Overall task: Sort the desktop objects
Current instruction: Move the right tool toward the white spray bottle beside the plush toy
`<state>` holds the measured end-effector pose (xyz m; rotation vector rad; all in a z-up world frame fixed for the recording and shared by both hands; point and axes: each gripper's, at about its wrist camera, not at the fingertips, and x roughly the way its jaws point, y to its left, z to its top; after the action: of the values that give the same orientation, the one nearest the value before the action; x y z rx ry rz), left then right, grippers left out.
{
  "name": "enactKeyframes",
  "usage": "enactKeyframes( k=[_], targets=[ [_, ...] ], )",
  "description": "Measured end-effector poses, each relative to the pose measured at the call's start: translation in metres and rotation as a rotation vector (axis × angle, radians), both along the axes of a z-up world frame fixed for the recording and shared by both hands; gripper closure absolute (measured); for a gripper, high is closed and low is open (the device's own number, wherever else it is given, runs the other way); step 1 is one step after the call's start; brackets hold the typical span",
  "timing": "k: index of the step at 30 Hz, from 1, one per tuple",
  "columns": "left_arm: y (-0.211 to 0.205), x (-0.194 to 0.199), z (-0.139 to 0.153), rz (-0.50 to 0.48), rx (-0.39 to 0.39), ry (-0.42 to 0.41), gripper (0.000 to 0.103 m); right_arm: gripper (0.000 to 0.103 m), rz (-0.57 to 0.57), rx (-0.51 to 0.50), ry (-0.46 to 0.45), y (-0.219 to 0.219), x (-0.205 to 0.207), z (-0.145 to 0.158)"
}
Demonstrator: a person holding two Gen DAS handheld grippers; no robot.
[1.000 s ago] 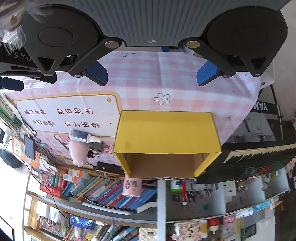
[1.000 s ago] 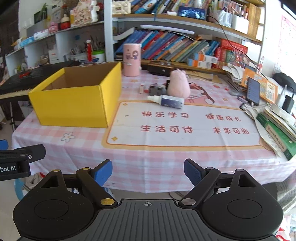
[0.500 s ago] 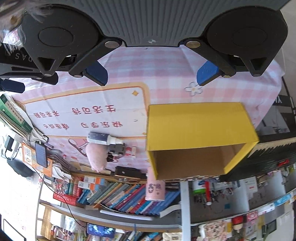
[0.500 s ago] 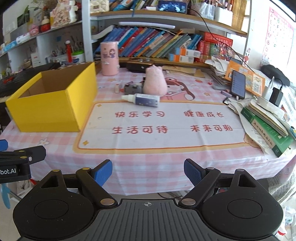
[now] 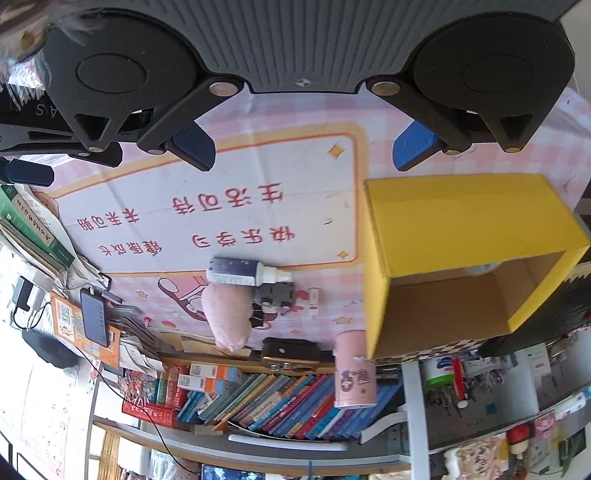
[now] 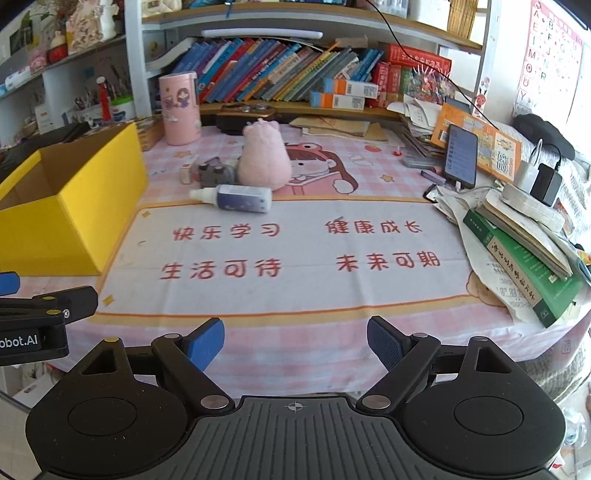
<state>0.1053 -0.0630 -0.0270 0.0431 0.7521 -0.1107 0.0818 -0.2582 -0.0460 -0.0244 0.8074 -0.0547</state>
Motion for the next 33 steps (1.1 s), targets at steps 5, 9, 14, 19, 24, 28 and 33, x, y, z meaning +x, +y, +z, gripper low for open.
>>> enactKeyframes(
  k=[5,9,14,19,24,28,33],
  targets=[
    [-0.02,0.02,-0.002,0.003,0.01,0.009,0.0,0.016,0.009,0.011,0.013,-0.018,0.022,-0.002],
    [-0.033,0.035,-0.004,0.02,0.018,0.02,0.0,0.016,0.029,0.02,0.021,-0.029,0.039,-0.005],
    [-0.043,0.05,-0.004,0.05,0.03,0.03,0.0,0.016,0.06,0.037,0.034,-0.04,0.058,-0.009],
    [-0.049,0.062,-0.003,0.09,0.039,0.036,0.0,0.016,0.106,0.044,0.042,-0.044,0.076,-0.01],
    [-0.053,0.073,0.0,0.125,0.05,0.026,0.0,0.016,0.162,0.066,0.03,-0.047,0.093,-0.01],
    [-0.058,0.082,-0.002,0.142,0.058,0.022,0.0,0.016,0.194,0.085,0.024,-0.05,0.108,-0.01],
    [-0.063,0.093,-0.002,0.161,0.076,0.013,0.0,0.016,0.226,0.098,0.012,-0.051,0.126,-0.012]
  ],
)
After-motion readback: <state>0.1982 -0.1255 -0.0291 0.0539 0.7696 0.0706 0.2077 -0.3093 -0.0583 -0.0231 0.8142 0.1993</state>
